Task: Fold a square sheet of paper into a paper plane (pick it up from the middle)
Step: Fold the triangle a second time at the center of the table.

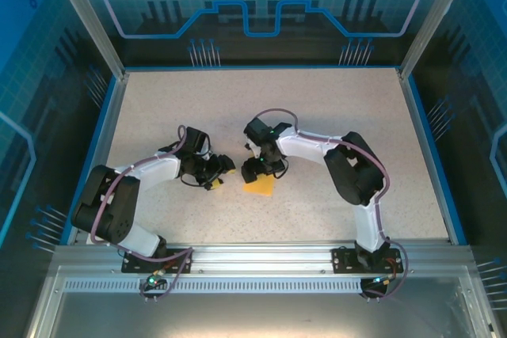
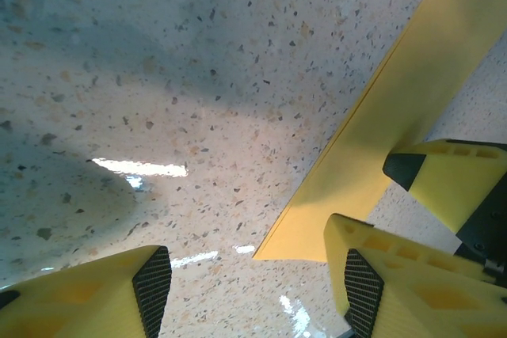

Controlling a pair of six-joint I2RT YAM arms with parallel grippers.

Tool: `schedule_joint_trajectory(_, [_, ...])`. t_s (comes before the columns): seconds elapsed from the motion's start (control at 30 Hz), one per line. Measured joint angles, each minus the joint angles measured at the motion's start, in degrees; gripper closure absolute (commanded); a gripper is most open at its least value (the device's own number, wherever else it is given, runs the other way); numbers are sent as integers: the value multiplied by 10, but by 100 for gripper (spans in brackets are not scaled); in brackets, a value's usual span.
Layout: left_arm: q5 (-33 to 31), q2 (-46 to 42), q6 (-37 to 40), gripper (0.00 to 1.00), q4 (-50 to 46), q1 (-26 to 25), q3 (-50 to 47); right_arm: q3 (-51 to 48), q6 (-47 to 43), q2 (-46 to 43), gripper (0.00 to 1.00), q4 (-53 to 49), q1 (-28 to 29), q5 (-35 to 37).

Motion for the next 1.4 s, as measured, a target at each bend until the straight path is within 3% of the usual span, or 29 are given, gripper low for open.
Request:
schedule_joint_trajectory(0.23, [-32, -9, -7, 35, -12, 2, -1, 33, -10, 24, 15, -38, 37, 78])
schedule_joint_trajectory(0.37, [-42, -14, -13, 35, -15, 3, -1, 38, -12, 28, 23, -44, 42, 94])
schedule_joint_trajectory(0.8, [-45, -14, -15, 32, -16, 4, -1, 21, -15, 20, 51, -32, 16, 74])
schedule_joint_trajectory(1.4, [-19, -14, -11, 33, -10, 2, -1, 11, -10, 15, 63, -23, 2, 60])
